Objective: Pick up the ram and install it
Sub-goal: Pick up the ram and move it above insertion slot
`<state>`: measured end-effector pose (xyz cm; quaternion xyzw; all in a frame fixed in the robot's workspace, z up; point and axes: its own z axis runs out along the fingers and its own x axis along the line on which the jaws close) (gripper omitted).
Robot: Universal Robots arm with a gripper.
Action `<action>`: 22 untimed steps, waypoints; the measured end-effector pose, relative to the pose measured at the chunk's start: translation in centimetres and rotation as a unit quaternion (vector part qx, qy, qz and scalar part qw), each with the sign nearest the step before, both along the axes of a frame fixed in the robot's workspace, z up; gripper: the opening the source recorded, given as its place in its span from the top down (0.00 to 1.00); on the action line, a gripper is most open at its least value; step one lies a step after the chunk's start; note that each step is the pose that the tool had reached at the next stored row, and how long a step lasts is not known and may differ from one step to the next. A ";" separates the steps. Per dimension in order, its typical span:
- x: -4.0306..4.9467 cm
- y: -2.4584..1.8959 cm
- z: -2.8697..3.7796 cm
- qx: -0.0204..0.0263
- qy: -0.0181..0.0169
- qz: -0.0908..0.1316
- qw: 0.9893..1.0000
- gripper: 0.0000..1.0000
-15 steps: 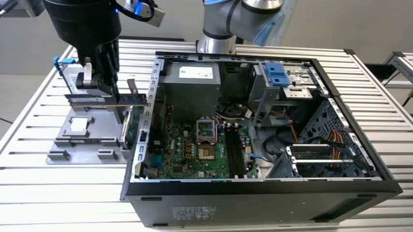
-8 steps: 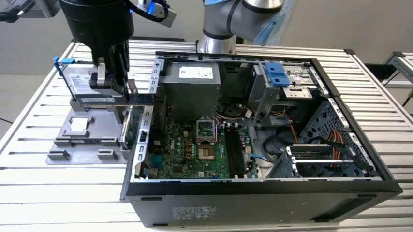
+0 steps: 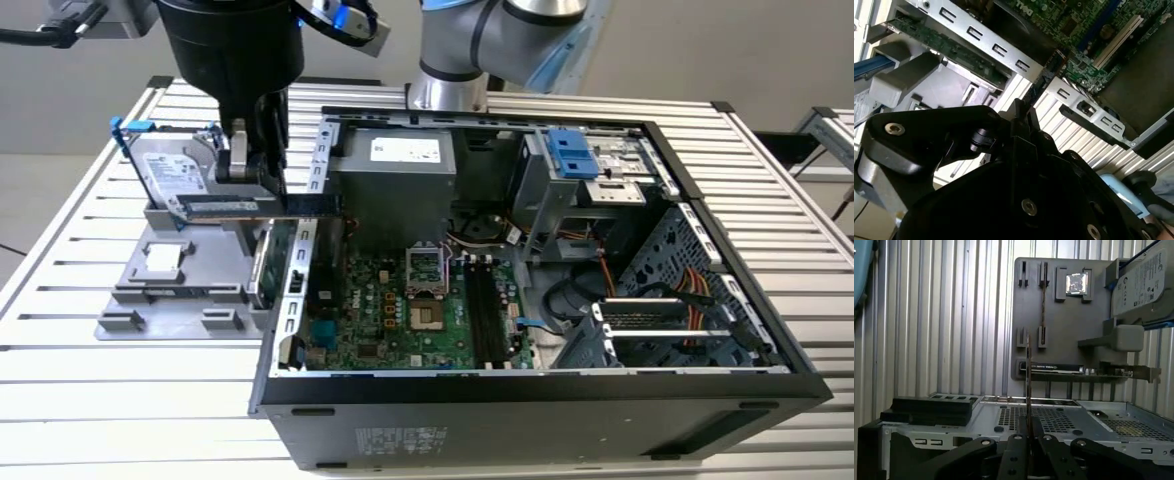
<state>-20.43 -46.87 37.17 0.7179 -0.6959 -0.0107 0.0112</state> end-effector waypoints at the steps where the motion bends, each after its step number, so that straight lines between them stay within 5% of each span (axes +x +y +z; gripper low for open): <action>1: 0.20 0.01 0.00 0.000 0.000 0.000 1.000 1.00; 22: 4.72 0.20 0.00 0.000 0.000 0.000 1.000 1.00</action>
